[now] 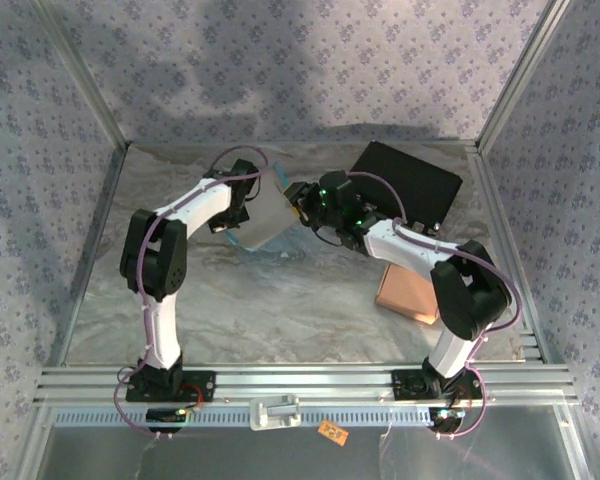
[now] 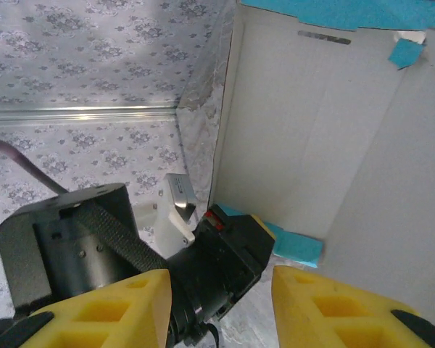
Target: Fold the paper box
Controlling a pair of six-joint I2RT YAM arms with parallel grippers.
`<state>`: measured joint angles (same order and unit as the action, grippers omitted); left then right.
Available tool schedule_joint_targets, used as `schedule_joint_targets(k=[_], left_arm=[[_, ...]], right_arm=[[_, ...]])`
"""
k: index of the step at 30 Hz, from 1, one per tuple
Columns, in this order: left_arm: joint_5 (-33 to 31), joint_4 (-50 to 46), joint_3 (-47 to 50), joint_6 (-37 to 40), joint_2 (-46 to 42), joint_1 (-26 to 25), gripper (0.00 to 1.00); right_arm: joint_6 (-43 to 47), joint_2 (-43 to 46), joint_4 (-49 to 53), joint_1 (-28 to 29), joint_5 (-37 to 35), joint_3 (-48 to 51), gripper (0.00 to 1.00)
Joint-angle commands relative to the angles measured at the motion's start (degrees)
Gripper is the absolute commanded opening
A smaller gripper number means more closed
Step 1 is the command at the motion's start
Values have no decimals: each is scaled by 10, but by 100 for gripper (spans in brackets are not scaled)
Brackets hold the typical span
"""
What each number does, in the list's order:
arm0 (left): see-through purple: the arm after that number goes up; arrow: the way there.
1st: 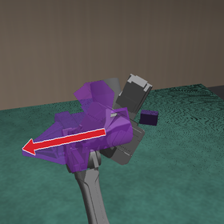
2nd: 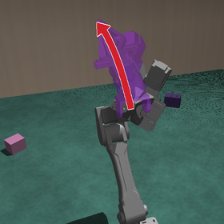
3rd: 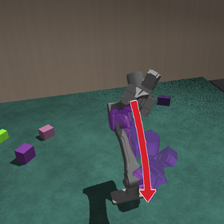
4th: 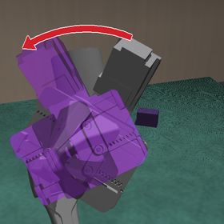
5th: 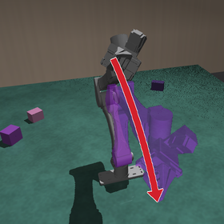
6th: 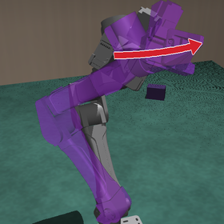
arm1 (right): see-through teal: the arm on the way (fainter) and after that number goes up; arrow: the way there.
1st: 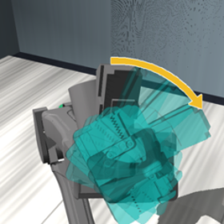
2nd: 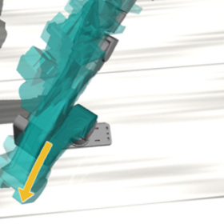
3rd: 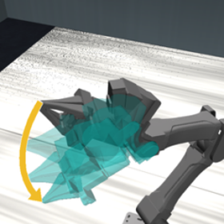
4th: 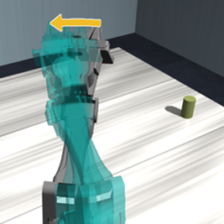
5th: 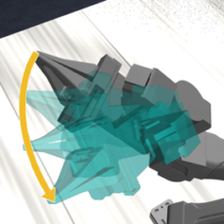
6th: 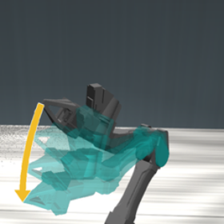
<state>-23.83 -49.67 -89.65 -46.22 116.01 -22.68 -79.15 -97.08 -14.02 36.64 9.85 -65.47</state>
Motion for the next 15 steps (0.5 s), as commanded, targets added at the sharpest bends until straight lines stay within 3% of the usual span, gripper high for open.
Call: schedule_joint_targets(k=[1, 5, 10, 15], left_arm=[[-25, -76, 1, 5, 41, 9, 0], [-28, -84, -23, 94, 39, 11, 0], [68, -24, 25, 221, -39, 28, 0], [158, -61, 17, 325, -74, 39, 0]], right_arm=[[38, 33, 28, -8, 8, 4, 42], [74, 69, 91, -19, 0, 4, 42], [128, 111, 166, -41, -3, -5, 43], [171, 139, 245, -61, 0, -19, 42]])
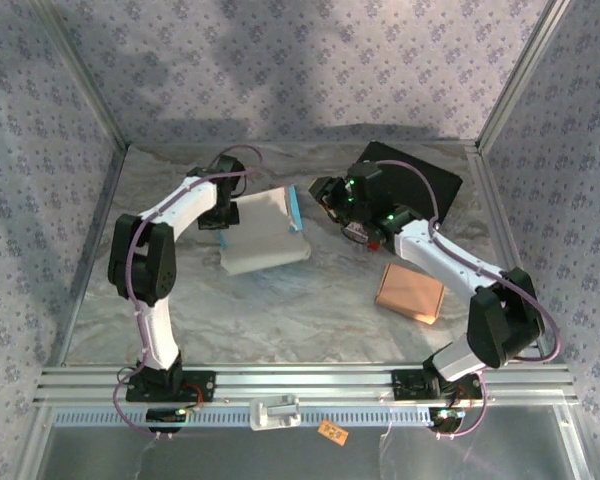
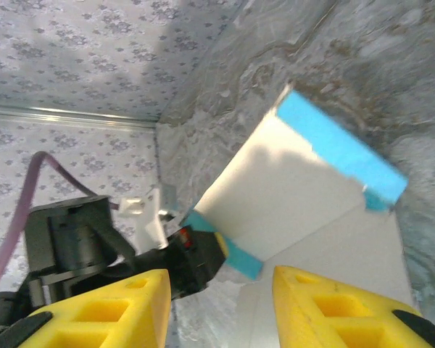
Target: Fold the paper box
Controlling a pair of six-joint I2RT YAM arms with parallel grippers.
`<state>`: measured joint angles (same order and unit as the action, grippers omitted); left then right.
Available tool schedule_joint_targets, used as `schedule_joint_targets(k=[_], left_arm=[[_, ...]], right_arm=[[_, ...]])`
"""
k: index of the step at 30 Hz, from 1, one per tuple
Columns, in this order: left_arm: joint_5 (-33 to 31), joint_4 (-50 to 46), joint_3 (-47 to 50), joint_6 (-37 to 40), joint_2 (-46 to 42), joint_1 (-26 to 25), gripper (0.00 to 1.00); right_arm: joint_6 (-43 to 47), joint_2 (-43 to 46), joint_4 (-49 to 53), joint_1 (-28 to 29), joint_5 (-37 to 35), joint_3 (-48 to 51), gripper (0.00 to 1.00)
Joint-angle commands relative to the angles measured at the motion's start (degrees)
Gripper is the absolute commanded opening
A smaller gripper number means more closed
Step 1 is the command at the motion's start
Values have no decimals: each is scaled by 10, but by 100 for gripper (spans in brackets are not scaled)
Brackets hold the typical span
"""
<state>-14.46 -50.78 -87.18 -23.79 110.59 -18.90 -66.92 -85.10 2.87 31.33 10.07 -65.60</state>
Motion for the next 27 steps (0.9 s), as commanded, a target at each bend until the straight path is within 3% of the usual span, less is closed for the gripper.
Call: schedule_joint_targets(k=[1, 4, 11, 18, 22, 27], left_arm=[[76, -60, -12, 114, -20, 1, 0], [104, -83, -15, 132, -23, -3, 0], [75, -59, 18, 88, -52, -40, 0], [50, -45, 32, 83, -69, -74, 0], [47, -31, 50, 60, -86, -79, 0], [53, -18, 55, 39, -98, -84, 0]], right_arm=[[55, 24, 86, -10, -2, -19, 43], [78, 30, 123, -10, -2, -22, 43], [196, -23, 204, 29, -16, -73, 43], [298, -102, 261, 0, 10, -158, 45], [286, -172, 313, -40, 59, -222, 46], [204, -130, 311, 12, -19, -194, 57]])
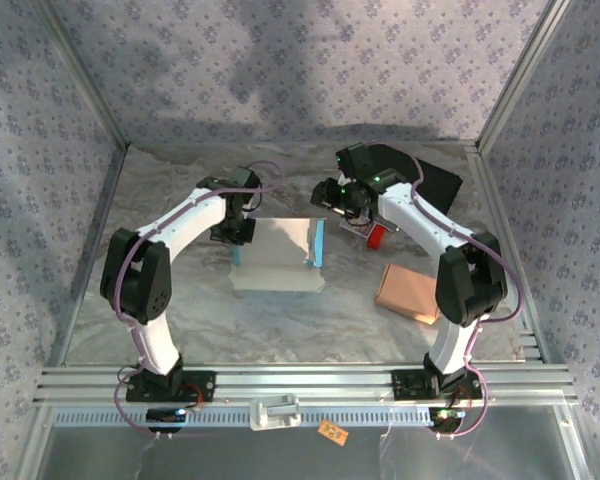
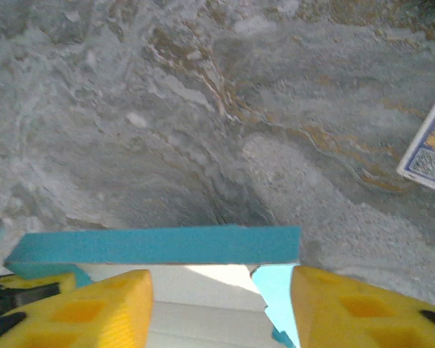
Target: Fold the paper box
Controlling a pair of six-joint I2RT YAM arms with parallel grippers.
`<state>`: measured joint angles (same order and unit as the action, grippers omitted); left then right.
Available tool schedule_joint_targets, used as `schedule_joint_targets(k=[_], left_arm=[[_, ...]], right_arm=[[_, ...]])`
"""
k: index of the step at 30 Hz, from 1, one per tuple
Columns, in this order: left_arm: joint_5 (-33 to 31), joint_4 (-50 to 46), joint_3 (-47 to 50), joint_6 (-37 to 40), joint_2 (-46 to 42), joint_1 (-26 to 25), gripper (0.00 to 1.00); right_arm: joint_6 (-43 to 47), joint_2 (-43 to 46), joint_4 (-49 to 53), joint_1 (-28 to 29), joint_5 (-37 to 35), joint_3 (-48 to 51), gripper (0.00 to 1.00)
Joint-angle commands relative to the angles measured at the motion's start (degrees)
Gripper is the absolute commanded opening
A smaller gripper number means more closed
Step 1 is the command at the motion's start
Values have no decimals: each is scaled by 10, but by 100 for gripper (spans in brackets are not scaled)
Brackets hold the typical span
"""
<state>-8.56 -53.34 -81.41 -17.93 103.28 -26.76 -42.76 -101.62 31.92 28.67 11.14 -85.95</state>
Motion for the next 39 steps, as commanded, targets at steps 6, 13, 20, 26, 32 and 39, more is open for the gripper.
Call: schedule_joint_targets(k=[6, 13, 20, 26, 32, 39], left_arm=[[-2, 11, -2, -22, -24, -7, 0], [3, 8, 3, -15, -30, -11, 0], [1, 7, 9, -12, -39, -13, 0], [5, 7, 8, -12, -41, -14, 0], [5, 7, 4, -14, -38, -18, 0], [1, 7, 3, -16, -39, -20, 0]], right_arm=[[-140, 27, -139, 83, -22, 104, 60], [-211, -16, -217, 91, -84, 116, 70], [-210, -28, -197, 76, -150, 115, 75], [-189, -26, -190, 27, -114, 132, 75], [-235, -25, -185, 15, -102, 123, 74], [-279, -30, -169, 0, -78, 119, 62]])
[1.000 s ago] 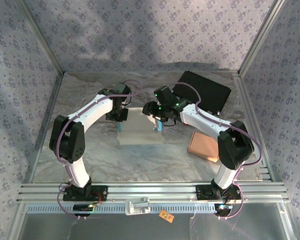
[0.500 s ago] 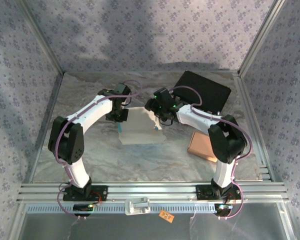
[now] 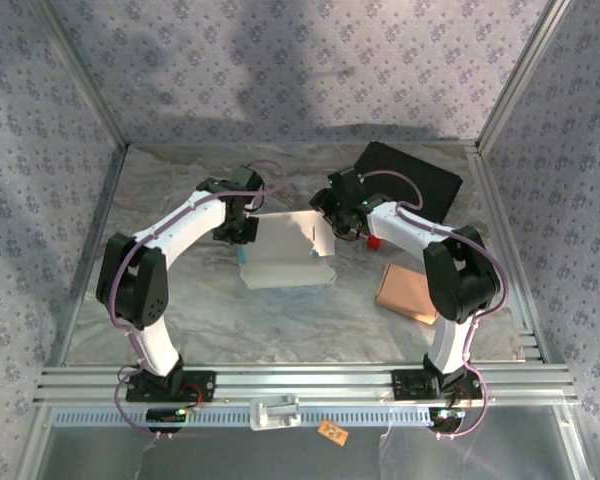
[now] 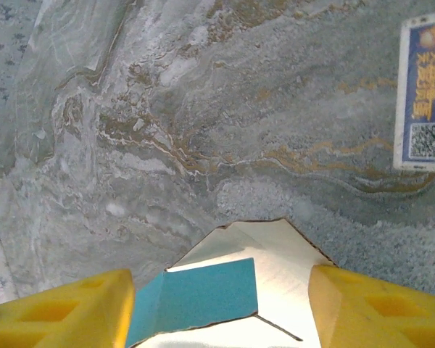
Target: Fold the paper box
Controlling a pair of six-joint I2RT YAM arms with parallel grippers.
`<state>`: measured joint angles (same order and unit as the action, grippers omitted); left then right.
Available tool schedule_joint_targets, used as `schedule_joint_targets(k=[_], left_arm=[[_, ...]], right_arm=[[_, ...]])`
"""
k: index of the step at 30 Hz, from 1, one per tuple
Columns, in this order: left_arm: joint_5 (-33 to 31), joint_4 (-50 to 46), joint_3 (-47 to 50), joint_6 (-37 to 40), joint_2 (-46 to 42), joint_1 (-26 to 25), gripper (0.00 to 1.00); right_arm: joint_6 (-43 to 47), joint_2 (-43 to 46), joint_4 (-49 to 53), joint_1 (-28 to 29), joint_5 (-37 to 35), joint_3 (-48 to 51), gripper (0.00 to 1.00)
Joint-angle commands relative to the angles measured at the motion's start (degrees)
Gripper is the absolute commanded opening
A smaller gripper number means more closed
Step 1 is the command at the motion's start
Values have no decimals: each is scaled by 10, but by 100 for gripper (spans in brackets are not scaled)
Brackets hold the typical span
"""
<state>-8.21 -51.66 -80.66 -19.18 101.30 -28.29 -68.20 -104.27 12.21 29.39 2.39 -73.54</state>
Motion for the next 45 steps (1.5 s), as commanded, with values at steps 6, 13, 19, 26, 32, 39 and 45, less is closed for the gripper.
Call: schedule_joint_targets(k=[6, 13, 19, 26, 32, 39, 45], left_arm=[[-2, -9, -1, -3, -22, -8, 0], [-5, -9, -5, -2, -21, -9, 0], [-6, -9, -5, -3, -17, -9, 0], [-3, -7, -10, -3, -11, -10, 0], [-3, -6, -12, -3, -7, -10, 0], [-2, 0, -13, 1, -7, -11, 0], [-5, 5, -10, 5, -10, -11, 0]], right_arm=[[-54, -2, 59, -19, 13, 6, 58], [-66, -7, 79, -20, 20, 5, 53], [-62, 25, 90, -26, 16, 22, 57], [-61, 28, 81, -24, 45, 32, 33], [-32, 16, 85, -13, 68, 9, 34], [26, -6, 79, 0, 109, -17, 33], [75, 3, 89, 16, 111, -33, 36]])
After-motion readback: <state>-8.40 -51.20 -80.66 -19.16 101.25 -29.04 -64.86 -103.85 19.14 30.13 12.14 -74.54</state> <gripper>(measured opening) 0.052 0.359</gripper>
